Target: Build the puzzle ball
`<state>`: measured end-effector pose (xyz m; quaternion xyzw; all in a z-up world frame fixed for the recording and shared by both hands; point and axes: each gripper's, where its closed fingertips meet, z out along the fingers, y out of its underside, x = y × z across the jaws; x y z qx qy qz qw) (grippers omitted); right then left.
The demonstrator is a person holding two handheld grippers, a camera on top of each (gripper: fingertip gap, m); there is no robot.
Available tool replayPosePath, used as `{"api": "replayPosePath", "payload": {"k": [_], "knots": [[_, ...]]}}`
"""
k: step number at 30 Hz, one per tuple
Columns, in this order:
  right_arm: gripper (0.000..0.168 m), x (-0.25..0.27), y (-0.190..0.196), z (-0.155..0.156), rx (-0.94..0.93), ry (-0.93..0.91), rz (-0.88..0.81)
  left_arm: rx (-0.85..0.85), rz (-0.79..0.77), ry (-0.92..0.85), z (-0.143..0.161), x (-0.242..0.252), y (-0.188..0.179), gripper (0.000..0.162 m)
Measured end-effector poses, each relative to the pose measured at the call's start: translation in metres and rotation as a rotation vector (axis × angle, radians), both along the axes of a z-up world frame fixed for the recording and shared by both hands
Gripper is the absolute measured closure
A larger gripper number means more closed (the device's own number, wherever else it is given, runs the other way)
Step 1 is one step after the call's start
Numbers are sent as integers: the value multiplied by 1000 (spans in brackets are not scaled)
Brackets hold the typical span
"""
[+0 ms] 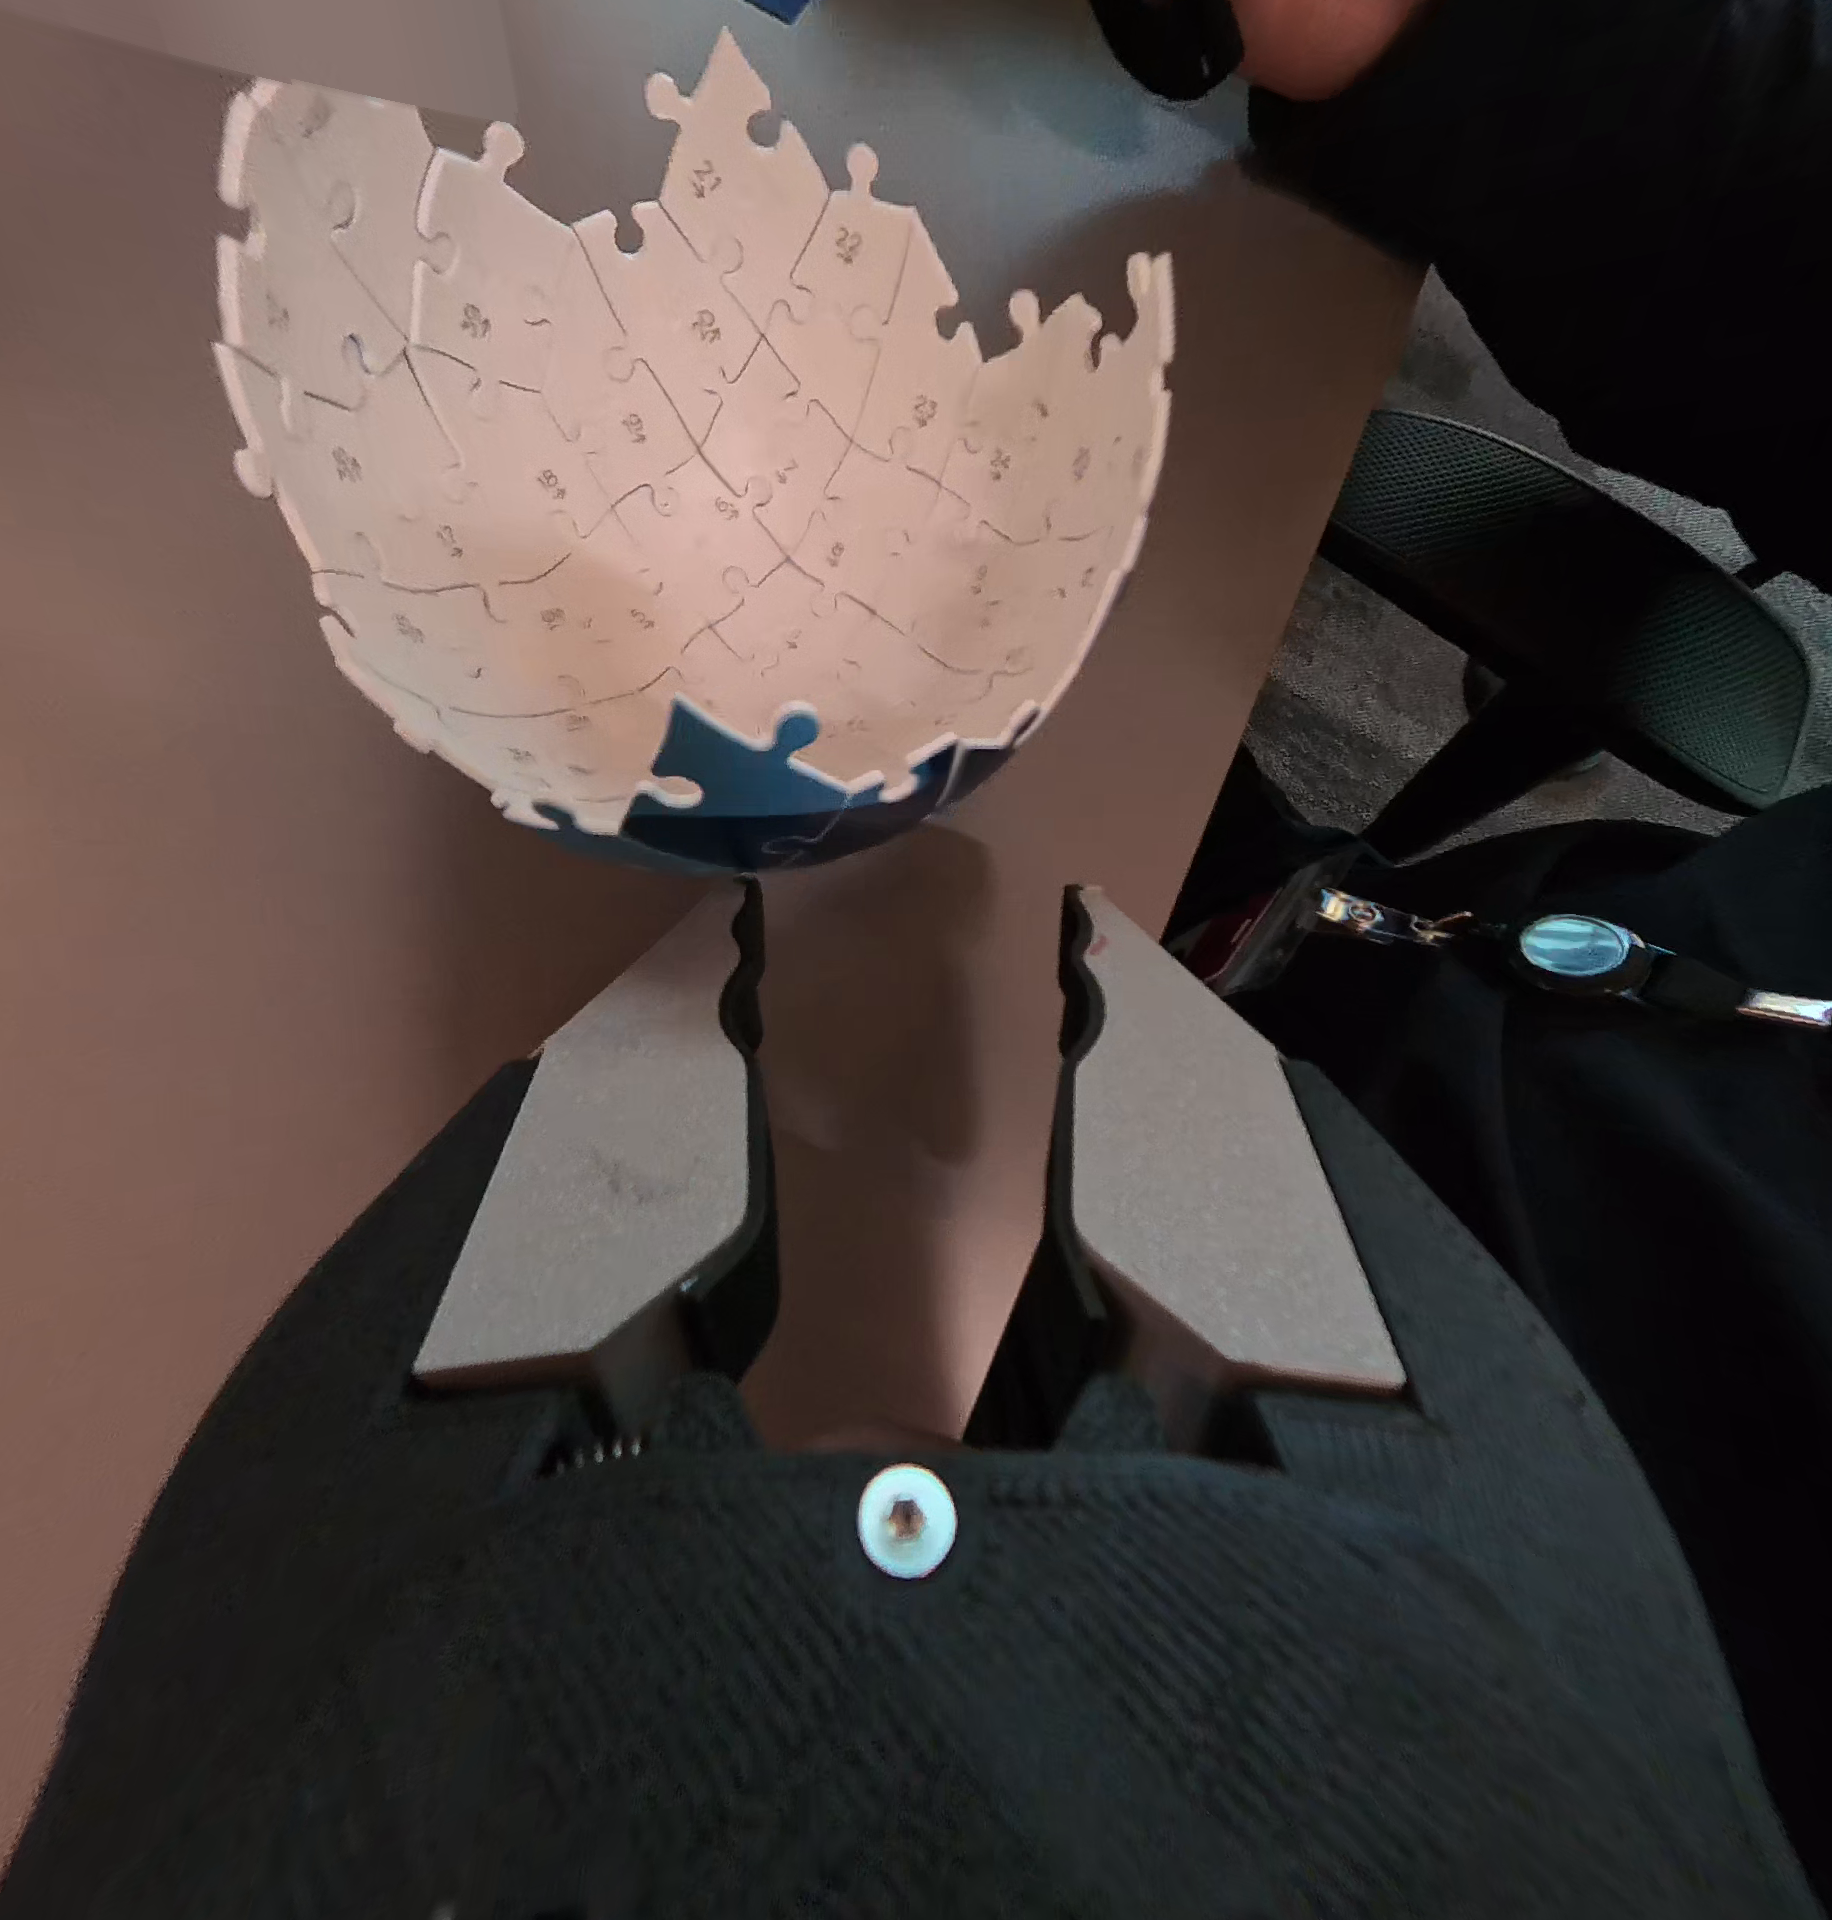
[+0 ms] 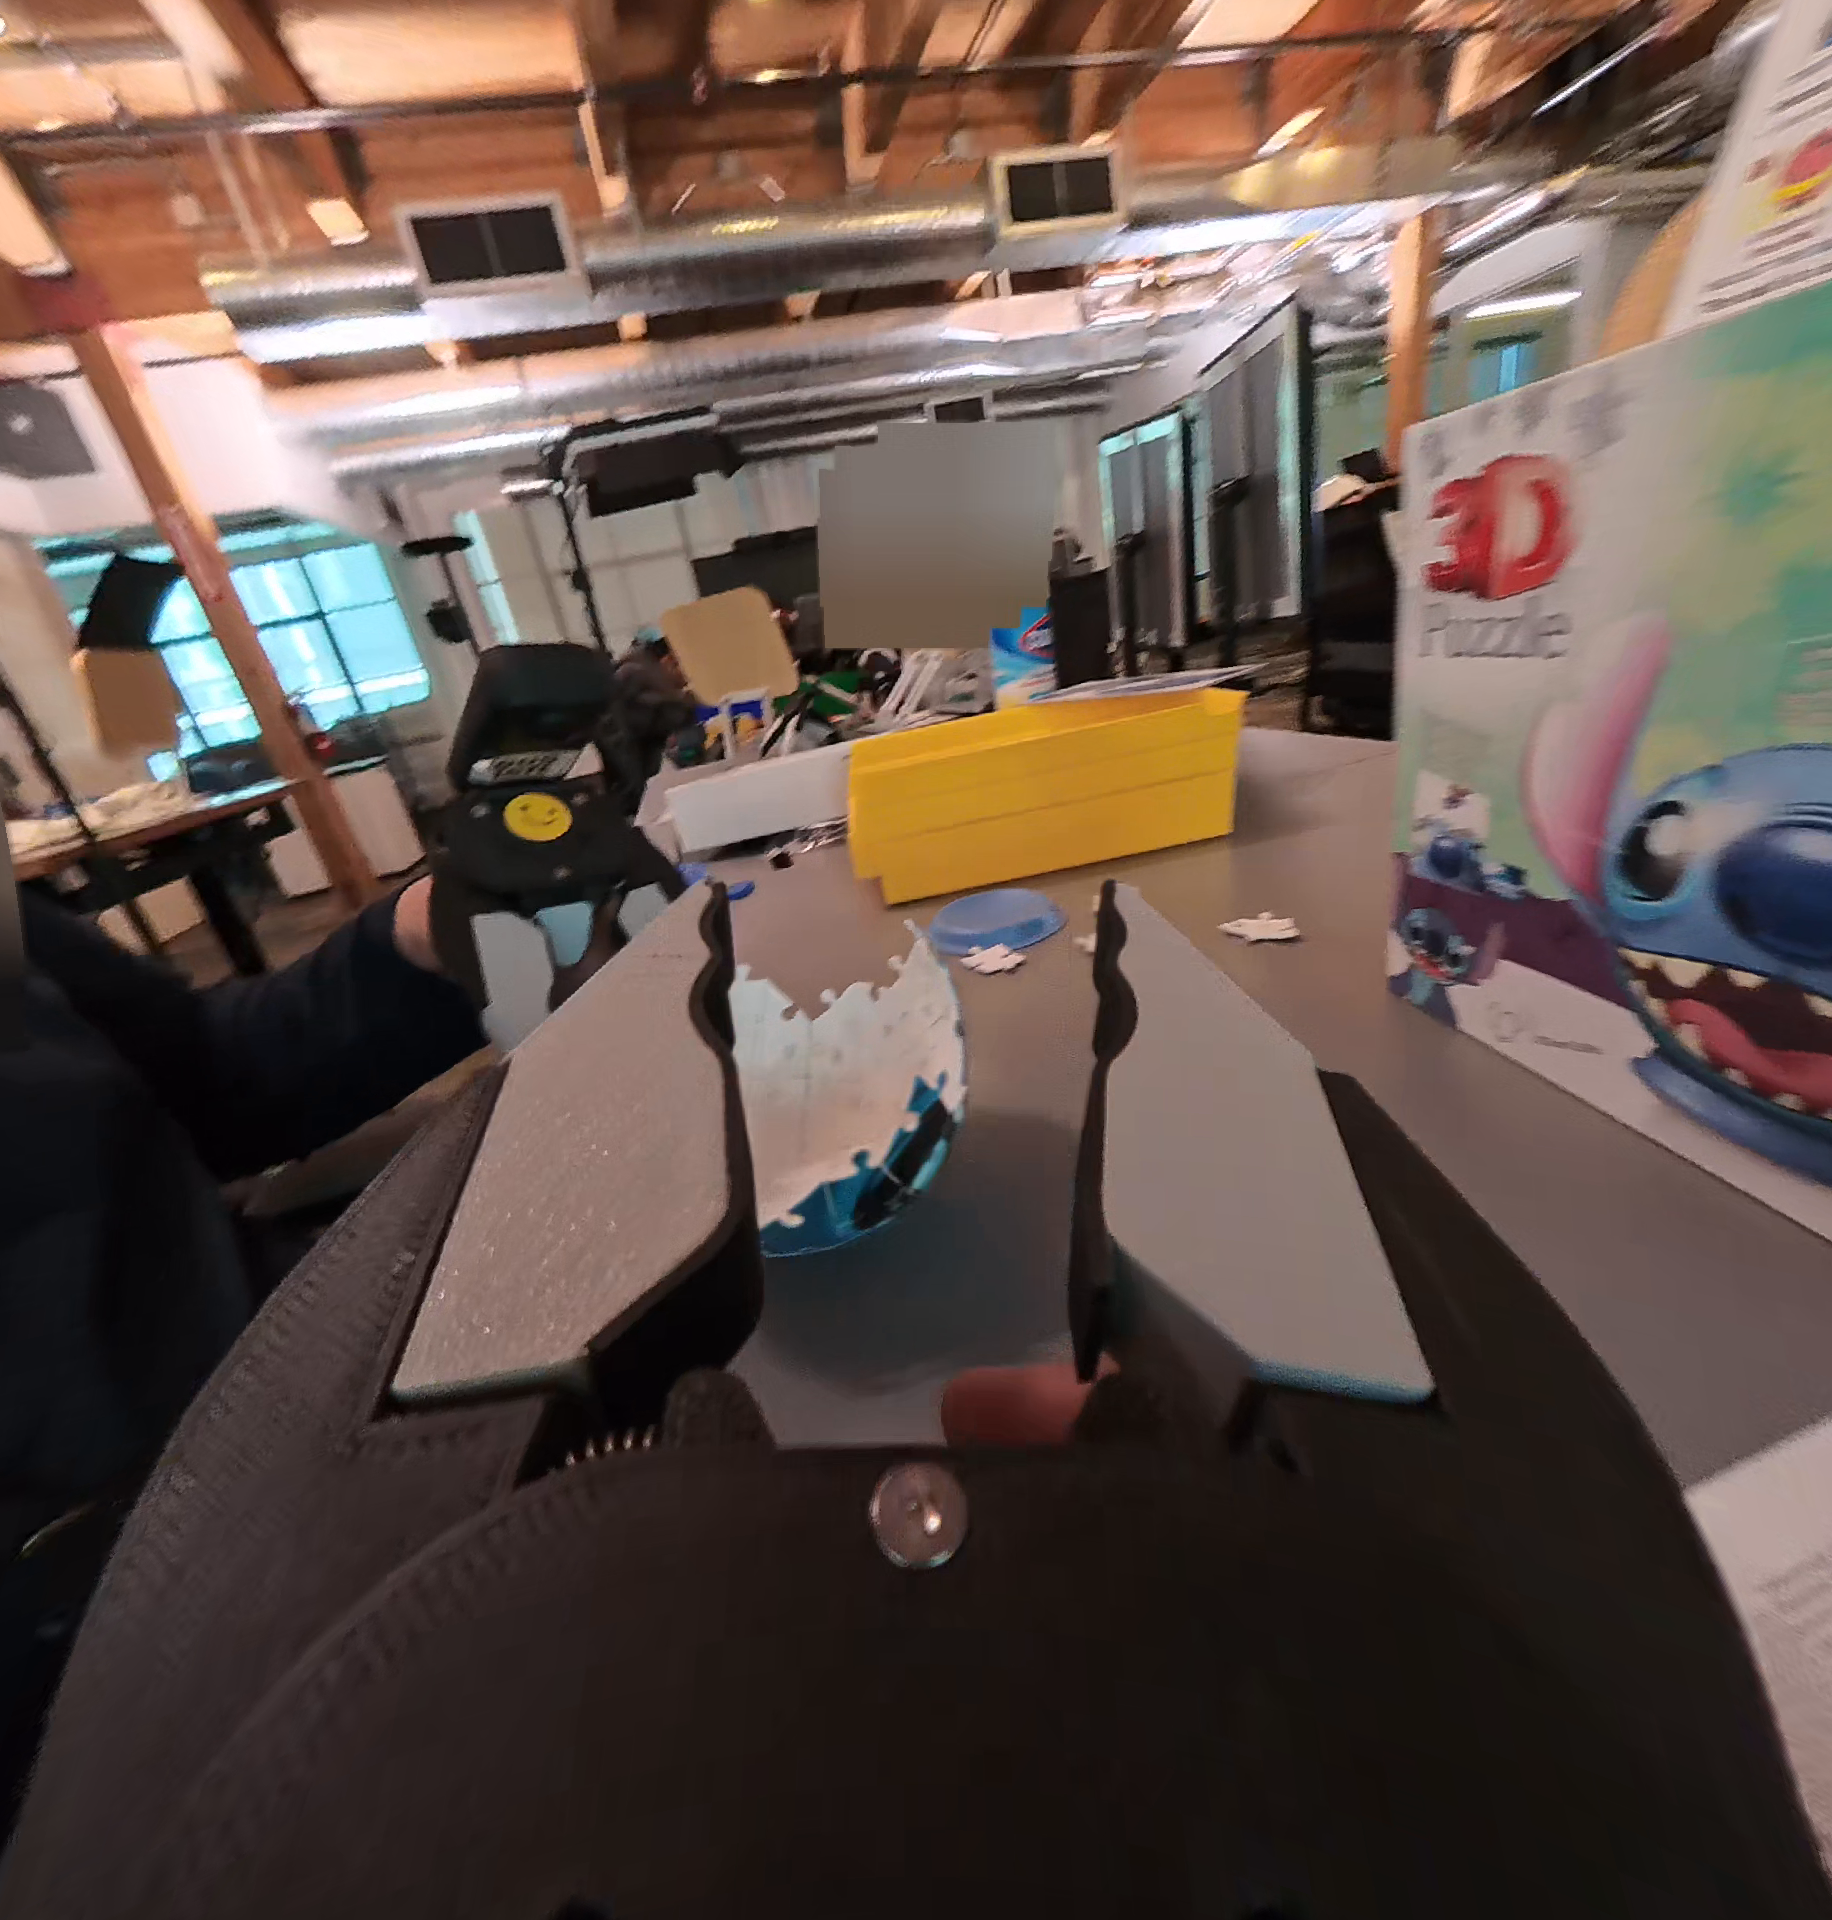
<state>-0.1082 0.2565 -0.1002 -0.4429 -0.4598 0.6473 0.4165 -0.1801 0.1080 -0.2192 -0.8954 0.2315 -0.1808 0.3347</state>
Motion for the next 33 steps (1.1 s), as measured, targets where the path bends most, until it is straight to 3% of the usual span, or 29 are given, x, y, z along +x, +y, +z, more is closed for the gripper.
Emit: {"api": "replayPosePath", "payload": {"k": [4,11,13,17,24,28,33], "knots": [[101,-1,28,-6,-41,-25,-127,4,10,-5,-4,-7,-7,107],[103,-10,58,-44,13,-235,-320,18,80,-30,-3,-48,-30,106],[104,-6,79,-60,38,-335,-451,38,119,-36,2,-68,-36,106],[105,9,100,-59,41,-337,-574,93,251,24,13,-137,-46,106],[98,10,129,-73,-5,-435,-600,224,595,25,63,-287,-55,107],[92,8,143,-78,50,-487,-643,358,756,-67,101,-352,-45,98],[86,6,152,-81,90,-514,-661,561,731,-257,140,-380,-14,76]]}}
